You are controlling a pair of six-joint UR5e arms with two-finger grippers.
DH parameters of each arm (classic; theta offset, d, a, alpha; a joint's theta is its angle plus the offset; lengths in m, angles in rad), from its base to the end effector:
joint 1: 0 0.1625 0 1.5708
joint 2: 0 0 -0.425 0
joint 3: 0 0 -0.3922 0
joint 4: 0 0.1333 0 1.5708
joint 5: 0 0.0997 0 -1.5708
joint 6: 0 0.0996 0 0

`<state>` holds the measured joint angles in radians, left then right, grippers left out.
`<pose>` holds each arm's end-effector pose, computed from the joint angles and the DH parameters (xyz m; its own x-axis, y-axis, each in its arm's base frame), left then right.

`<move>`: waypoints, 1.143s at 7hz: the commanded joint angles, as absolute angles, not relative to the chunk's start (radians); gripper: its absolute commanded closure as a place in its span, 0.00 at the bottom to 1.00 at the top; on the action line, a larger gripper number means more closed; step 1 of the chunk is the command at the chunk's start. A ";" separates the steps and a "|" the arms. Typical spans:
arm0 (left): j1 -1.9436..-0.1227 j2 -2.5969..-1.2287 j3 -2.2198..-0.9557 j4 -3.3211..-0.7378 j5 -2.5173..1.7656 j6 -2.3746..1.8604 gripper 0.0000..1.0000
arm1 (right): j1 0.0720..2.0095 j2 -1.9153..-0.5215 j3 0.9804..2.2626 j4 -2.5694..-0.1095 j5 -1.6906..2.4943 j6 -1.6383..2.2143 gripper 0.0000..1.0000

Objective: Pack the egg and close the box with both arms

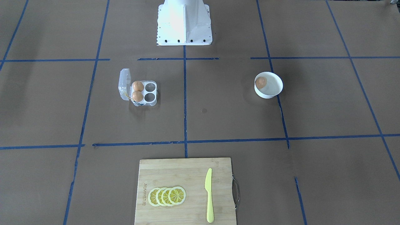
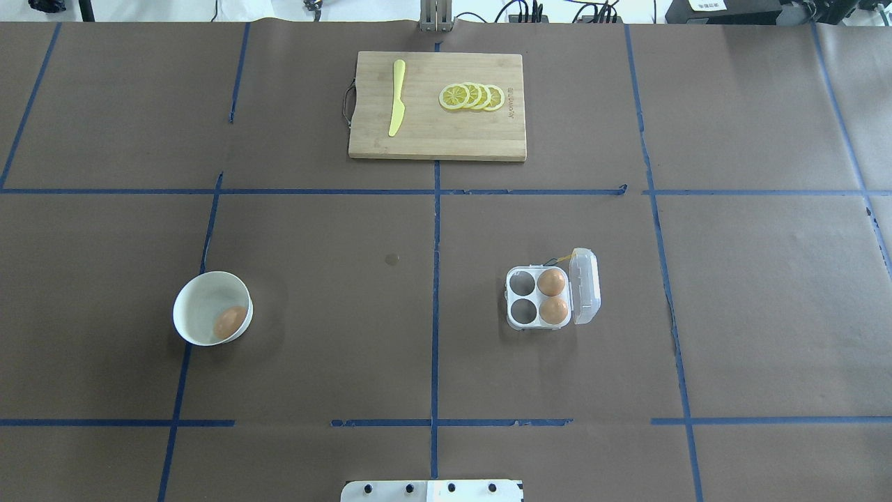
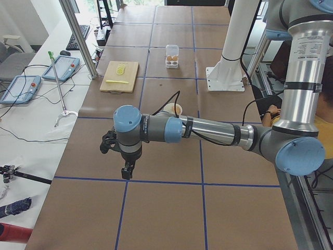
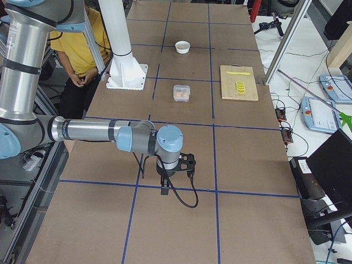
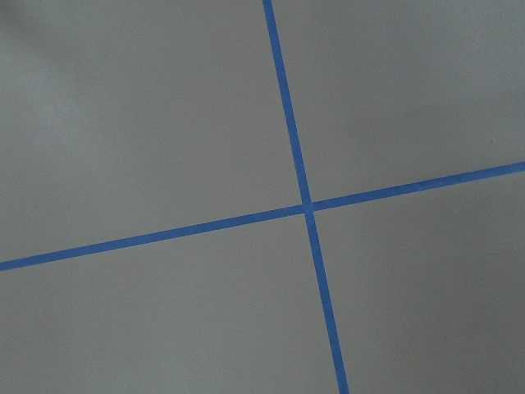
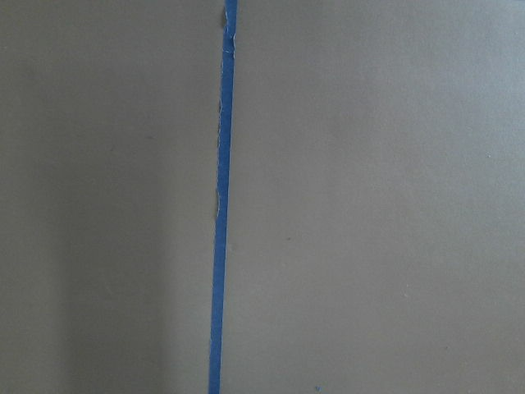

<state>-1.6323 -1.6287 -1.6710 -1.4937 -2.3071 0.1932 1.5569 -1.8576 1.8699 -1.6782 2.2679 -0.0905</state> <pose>-0.0981 -0.5122 0.5905 0.7408 0.1995 -0.6414 -0.0825 0.9747 0.2079 0.0643 -0.3649 0.6508 0.7631 -0.0399 0.6451 0.0831 0.9959 -0.0368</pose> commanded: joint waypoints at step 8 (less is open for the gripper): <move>-1.539 -1.628 -1.661 -2.057 -2.301 0.184 0.00 | 1.452 -1.685 1.907 -1.678 2.335 -0.074 0.00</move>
<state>-1.5406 -1.6277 -1.6672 -1.8713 -2.3052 0.1851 1.4309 -1.7520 1.9029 -1.6784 2.3293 -0.0754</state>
